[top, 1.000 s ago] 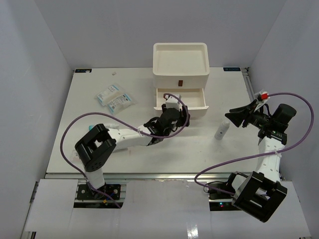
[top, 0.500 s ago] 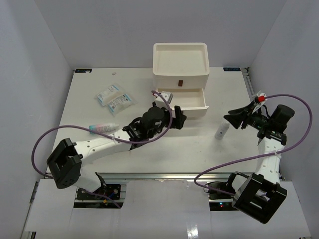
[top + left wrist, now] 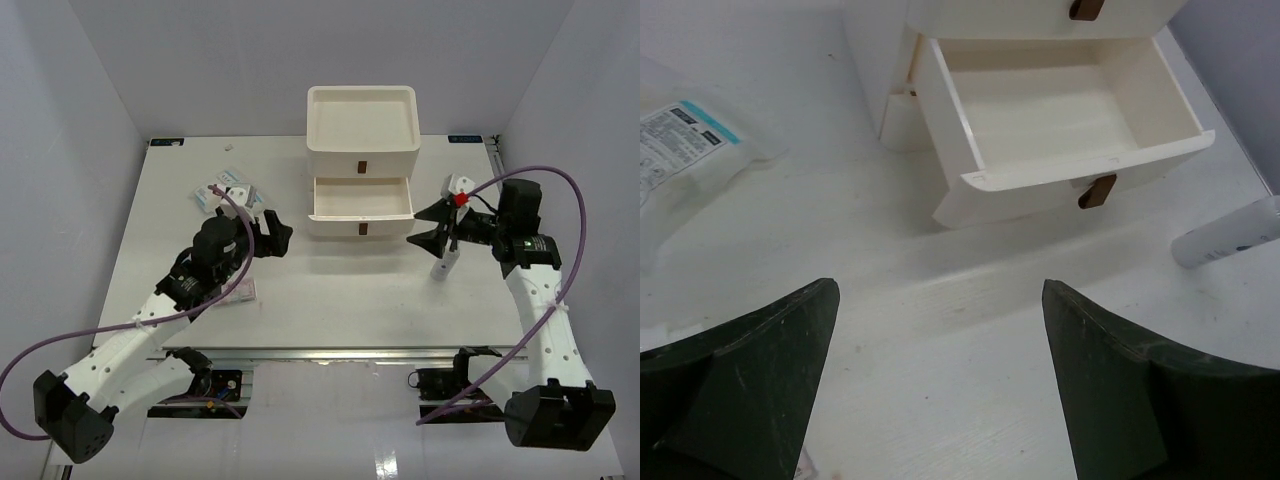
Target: Organize the makeup
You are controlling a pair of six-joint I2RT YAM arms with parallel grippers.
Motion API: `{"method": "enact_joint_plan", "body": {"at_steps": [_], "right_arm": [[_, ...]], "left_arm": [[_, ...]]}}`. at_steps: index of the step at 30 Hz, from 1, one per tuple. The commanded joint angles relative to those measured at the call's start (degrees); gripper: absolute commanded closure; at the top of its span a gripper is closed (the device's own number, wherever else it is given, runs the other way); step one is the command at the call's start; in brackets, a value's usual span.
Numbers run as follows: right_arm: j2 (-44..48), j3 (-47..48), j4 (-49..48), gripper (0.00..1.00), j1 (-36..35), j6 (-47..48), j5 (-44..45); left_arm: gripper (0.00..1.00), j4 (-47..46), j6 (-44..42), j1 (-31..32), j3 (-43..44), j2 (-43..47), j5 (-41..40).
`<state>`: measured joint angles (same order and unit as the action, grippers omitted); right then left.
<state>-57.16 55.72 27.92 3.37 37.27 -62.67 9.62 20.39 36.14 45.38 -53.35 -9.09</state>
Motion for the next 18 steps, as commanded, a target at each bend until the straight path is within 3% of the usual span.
{"method": "enact_joint_plan", "body": {"at_steps": [1, 8, 12, 18], "right_arm": [[-2.8, 7.22, 5.99, 0.36, -14.75, 5.01, 6.89], [-18.6, 15.45, 6.39, 0.34, -40.55, 1.9, 19.72], [-28.9, 23.31, 6.61, 0.27, -50.66, 0.5, 24.9], [-47.78, 36.06, 4.24, 0.2, -59.06, -5.89, 30.9]], "left_arm": [[0.05, 3.89, -5.36, -0.72, -2.67, 8.18, -7.37], [0.02, 2.72, -7.12, -0.99, -6.91, 24.84, -19.32], [0.02, 4.09, -5.97, -0.99, -8.46, 33.03, -26.17], [0.02, 4.83, -5.03, -0.99, -10.03, 46.05, -33.91]]}}
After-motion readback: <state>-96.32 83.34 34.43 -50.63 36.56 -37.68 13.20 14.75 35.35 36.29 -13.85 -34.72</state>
